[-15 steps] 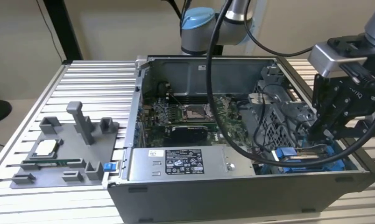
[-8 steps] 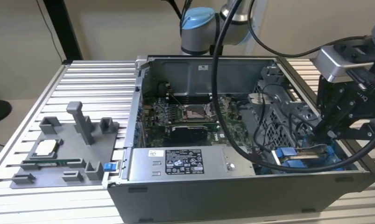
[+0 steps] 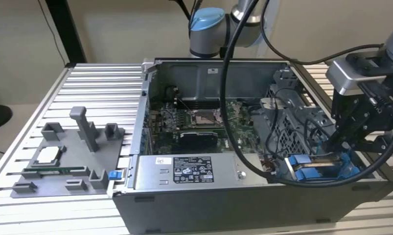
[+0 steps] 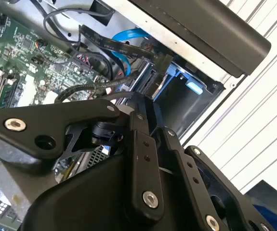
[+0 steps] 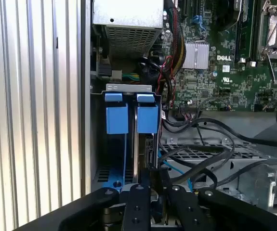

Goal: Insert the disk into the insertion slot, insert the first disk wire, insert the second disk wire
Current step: 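Insert the first disk wire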

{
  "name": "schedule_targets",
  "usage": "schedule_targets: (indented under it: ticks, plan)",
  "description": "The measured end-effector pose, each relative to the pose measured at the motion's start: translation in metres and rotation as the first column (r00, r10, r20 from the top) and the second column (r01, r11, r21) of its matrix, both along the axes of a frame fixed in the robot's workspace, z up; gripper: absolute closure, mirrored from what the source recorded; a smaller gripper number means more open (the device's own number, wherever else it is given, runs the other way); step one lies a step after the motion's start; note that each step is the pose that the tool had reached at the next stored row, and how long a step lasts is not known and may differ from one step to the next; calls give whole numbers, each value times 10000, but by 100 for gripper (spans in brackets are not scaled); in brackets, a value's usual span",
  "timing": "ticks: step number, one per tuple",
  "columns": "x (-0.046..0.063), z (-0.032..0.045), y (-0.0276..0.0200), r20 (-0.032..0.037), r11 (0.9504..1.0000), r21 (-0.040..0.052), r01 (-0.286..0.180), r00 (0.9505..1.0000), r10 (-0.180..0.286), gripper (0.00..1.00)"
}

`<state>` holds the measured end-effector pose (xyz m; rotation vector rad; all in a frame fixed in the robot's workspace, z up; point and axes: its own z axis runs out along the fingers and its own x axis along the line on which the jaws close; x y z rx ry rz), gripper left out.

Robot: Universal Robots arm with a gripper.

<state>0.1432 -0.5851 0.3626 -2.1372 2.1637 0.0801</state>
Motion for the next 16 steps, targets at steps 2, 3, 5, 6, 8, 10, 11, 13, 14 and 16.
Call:
schedule_targets:
  ticks: [2, 3, 5, 6, 8, 10, 11, 13, 14, 16]
  plan:
    - [0, -24, 0, 7, 9998, 14, 175, 9998, -175, 100]
    - [0, -35, 0, 7, 9995, 23, 305, 9995, -305, 100]
    - [1, -56, 0, 6, 9985, 42, 550, 9985, -550, 100]
    - [2, -65, 0, 5, 9978, 56, 662, 9978, -662, 100]
    - [3, -79, 0, 16, 9969, 73, 784, 9969, -784, 100]
    - [2, -94, 0, 78, 9968, 90, 799, 9968, -800, 100]
    - [3, -101, 0, 128, 9970, 97, 769, 9969, -770, 100]
    - [4, -115, 1, 205, 9979, 106, 645, 9977, -647, 100]
    - [4, -123, 1, 229, 9983, 109, 571, 9981, -574, 100]
    - [3, -125, 0, 239, 9985, 108, 530, 9983, -532, 100]
